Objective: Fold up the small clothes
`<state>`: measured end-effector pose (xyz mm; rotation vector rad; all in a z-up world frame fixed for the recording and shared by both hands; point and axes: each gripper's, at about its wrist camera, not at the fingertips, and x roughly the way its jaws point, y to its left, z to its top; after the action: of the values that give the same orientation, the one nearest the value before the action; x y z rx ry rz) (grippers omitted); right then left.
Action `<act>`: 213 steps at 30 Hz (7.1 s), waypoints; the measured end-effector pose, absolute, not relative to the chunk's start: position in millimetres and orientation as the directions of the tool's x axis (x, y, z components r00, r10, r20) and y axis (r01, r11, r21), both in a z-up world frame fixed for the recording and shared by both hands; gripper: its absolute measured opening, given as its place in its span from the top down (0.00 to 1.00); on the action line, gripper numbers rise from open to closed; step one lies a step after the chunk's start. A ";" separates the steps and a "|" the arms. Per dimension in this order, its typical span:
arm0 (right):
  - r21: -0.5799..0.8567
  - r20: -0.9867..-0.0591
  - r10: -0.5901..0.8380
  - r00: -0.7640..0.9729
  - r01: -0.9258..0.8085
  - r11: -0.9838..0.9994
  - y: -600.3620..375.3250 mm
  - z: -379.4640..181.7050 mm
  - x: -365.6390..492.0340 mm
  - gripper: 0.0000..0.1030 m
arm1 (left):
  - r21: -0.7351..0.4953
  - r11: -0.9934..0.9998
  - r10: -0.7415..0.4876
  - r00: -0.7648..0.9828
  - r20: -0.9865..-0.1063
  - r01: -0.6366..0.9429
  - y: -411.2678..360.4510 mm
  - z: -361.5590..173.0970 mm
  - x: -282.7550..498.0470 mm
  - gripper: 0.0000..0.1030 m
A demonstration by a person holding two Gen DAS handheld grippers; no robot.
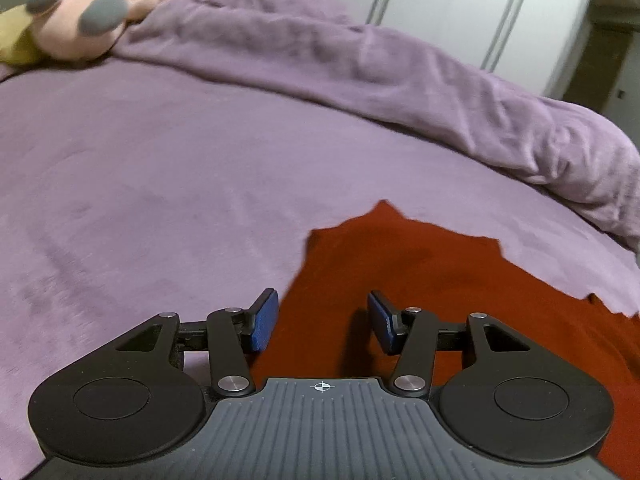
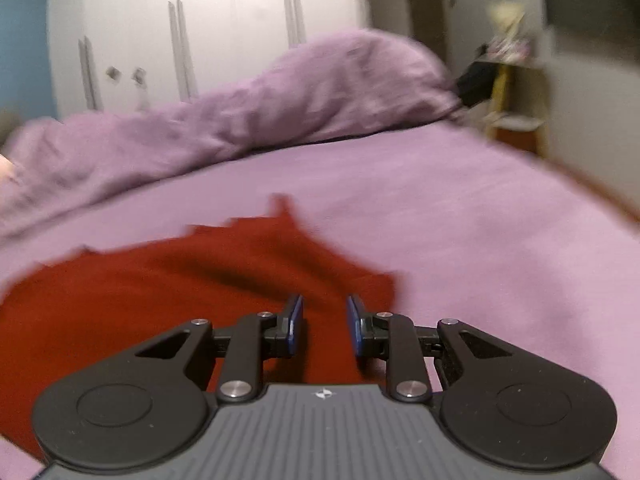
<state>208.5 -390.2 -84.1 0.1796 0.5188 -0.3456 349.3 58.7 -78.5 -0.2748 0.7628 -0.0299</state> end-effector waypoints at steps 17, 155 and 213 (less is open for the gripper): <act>0.393 -0.603 -0.054 0.796 0.355 0.848 -363.3 -74.5 108.0 0.47 | -0.281 0.959 -0.234 0.616 -0.752 0.021 76.4 -70.4 318.4 0.44; 0.625 -0.432 0.216 0.875 0.118 0.772 -340.3 -38.3 165.9 0.77 | -0.568 0.809 -0.537 0.579 -0.614 0.149 -8.7 -8.4 287.4 0.50; 0.092 -0.535 -0.081 0.841 0.153 0.984 -339.7 5.3 244.8 0.89 | -0.685 0.728 -0.623 0.450 -0.640 0.033 -30.9 -42.6 265.7 0.43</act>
<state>244.8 -339.7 5.3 0.1331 0.5584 -0.1243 265.7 -30.9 -42.6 -0.6573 1.0363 -0.4440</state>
